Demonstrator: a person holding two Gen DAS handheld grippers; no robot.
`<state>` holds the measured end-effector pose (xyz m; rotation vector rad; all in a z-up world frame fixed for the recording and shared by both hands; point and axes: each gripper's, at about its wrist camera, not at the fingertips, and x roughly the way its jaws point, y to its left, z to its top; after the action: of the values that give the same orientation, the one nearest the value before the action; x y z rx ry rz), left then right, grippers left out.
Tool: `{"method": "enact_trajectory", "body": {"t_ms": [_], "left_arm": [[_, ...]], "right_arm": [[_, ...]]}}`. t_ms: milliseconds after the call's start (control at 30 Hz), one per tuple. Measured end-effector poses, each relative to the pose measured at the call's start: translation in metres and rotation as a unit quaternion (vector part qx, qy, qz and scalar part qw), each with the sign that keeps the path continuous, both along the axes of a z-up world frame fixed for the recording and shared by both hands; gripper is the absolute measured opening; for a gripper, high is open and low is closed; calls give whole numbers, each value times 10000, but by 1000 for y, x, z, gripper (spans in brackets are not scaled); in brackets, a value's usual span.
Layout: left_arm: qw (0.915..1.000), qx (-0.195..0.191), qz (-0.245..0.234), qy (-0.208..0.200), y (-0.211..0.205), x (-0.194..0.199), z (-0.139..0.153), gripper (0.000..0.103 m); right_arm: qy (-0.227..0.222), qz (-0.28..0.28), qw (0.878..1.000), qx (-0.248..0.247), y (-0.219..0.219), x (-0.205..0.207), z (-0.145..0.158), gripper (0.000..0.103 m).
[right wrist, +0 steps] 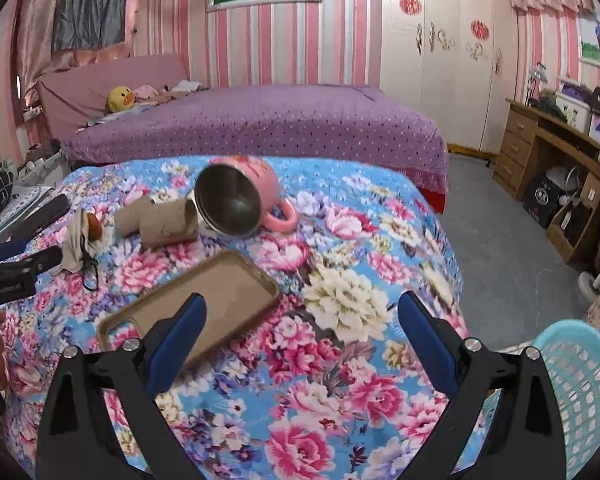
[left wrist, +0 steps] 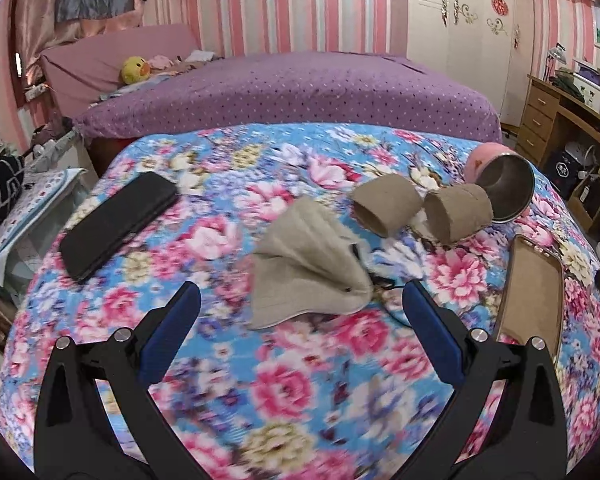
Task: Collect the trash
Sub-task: 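Return both open grippers to the bed toward the beige cloth, then grasp the beige cloth with the left gripper while the right grasps a cardboard tube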
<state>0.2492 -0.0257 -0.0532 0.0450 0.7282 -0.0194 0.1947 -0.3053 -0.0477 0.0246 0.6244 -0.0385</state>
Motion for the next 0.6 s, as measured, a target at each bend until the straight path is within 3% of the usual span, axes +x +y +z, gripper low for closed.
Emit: {"method": "enact_trajectory", "body": {"t_ms": [233,300,333,467,533,600], "left_arm": [[9986,-8,129,516,-15,30,-20,93],[9974,-175,80,690,-12,35,-25,77],[9969,-275,67,738,-9,36,-26,73],[9972,-394,-148,622,-4,29,-23,53],[9968,-428,-325,587,-2,23,-20,36],[9962,-485,-450,560,2,17,-16,30]], "right_arm": [[124,-88,9996,257,-10,7,-7,94],[122,-83,9995,290,-10,8,-7,94],[123,-73,9995,284,-10,8,-8,94],[124,-70,9996,250,-8,8,-9,94],[107,-90,9996,262,-9,7,-8,94],[86,-113,9995,272,-10,6,-8,94]]}}
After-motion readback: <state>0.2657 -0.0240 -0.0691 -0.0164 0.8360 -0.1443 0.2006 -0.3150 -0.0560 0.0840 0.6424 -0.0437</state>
